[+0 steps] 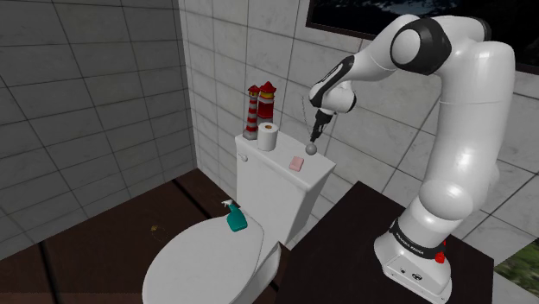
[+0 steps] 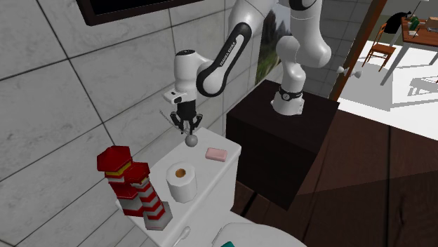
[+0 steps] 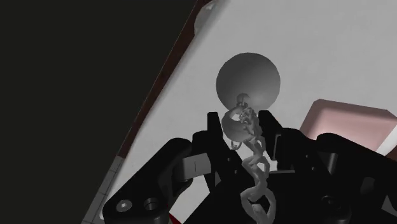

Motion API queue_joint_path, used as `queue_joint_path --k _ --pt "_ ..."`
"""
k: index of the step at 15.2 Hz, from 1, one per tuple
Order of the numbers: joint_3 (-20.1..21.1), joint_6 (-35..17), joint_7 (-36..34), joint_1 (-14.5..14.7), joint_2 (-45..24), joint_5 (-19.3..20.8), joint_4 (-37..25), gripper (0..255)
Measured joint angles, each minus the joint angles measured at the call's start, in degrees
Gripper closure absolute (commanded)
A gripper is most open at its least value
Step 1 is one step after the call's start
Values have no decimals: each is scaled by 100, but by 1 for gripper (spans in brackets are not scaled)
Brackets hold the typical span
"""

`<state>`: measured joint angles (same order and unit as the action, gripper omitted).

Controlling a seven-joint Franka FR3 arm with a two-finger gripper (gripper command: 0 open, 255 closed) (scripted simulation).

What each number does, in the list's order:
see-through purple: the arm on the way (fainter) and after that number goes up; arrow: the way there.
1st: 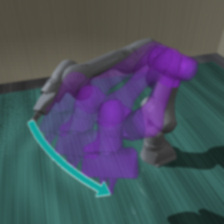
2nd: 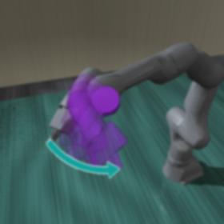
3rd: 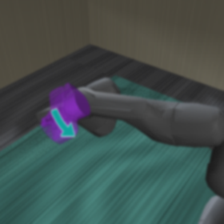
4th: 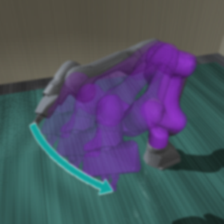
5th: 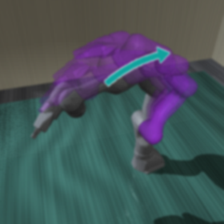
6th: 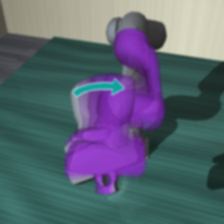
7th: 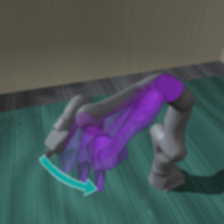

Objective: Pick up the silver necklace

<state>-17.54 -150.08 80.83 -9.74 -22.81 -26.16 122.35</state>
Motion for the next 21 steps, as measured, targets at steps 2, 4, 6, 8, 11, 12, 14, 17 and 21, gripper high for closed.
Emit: queue_joint_path --k 2,4,6,8,11,12,14,17,21 --pt "23 23 30 -20 -36 -25 -36 255" --pt "62 -82 112 -47 -62 -75 -16 255" --pt "-3 5 58 -26 -38 -1 -22 255" --pt "-82 165 -110 47 53 129 17 255" --pt "-180 397 -263 103 189 280 14 255" --pt "-210 519 -300 114 231 332 -13 255" --pt "-283 572 -425 180 381 442 19 255" --pt "-369 784 -556 238 579 616 -2 255" --pt "-450 973 -724 303 802 813 -31 255"
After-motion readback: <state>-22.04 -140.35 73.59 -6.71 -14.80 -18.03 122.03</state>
